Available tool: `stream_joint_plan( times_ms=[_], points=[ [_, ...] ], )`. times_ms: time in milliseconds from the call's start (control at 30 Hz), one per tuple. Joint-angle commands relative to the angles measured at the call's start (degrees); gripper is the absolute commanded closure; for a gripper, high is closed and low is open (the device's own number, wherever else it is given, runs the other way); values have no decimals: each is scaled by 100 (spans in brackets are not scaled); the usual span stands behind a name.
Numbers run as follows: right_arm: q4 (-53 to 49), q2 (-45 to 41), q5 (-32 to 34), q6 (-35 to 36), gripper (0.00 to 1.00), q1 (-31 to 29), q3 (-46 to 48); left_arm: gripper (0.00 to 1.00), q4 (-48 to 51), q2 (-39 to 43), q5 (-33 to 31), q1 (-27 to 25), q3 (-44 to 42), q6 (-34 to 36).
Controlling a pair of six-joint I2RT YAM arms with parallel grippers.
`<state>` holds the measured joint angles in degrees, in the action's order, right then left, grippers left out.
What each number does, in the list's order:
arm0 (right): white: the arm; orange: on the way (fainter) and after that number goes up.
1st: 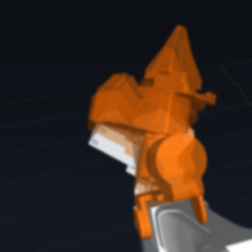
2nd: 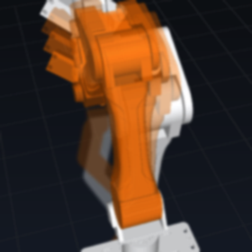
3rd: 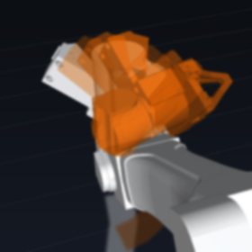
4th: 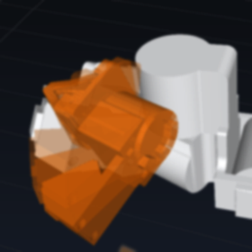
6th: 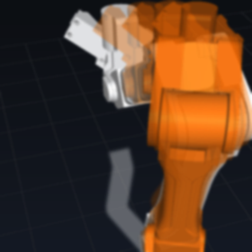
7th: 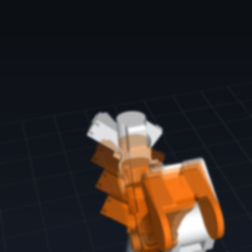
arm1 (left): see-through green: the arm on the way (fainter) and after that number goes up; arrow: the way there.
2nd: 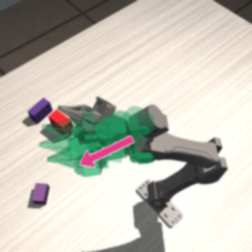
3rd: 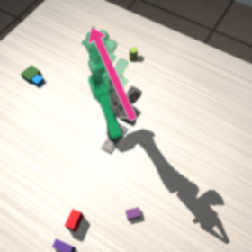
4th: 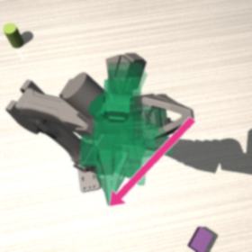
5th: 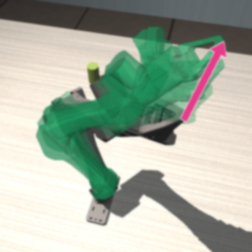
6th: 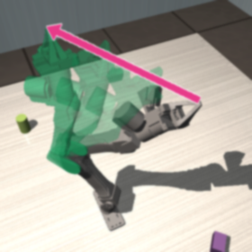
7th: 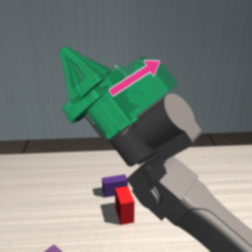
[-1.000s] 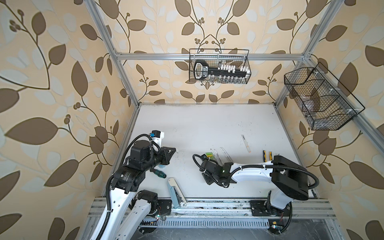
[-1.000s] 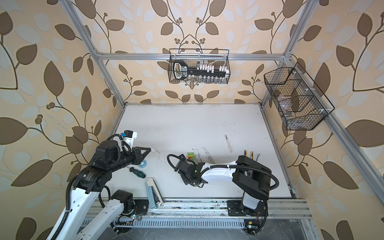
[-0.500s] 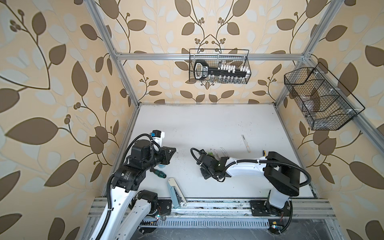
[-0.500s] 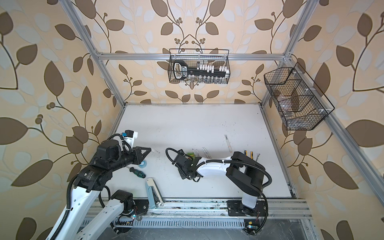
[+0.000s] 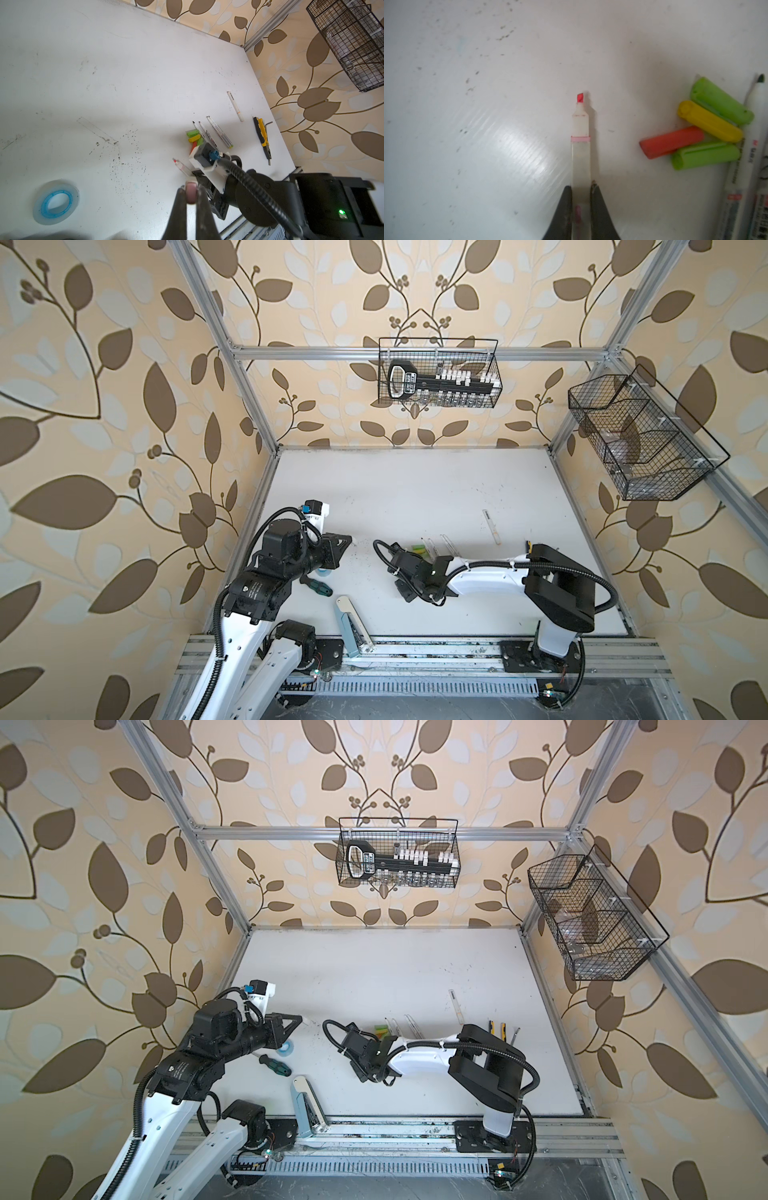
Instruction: Insert the pens into the pen caps
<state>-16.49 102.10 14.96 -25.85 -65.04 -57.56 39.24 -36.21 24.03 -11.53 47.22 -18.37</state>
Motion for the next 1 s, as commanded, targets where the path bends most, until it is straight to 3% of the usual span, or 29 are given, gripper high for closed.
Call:
stream_joint_plan(
  times_ms=[0,133,433,667,967],
  points=[
    [279,-421,349,352,89,-163,171,100,-158,-27,230,87,-35,79],
    [747,-831,539,589,90,-361,507,100,-223,-18,436,98,-62,79],
    [2840,-2758,685,1337,89,-862,2069,100,-623,0,1429,107,-189,-15],
    [2859,-3170,938,1688,90,-1133,2118,100,-1159,-31,2465,90,-366,-285],
    [2920,-3267,1325,1802,90,-1161,2053,100,-1305,-249,2833,-14,-412,-358]
  ],
)
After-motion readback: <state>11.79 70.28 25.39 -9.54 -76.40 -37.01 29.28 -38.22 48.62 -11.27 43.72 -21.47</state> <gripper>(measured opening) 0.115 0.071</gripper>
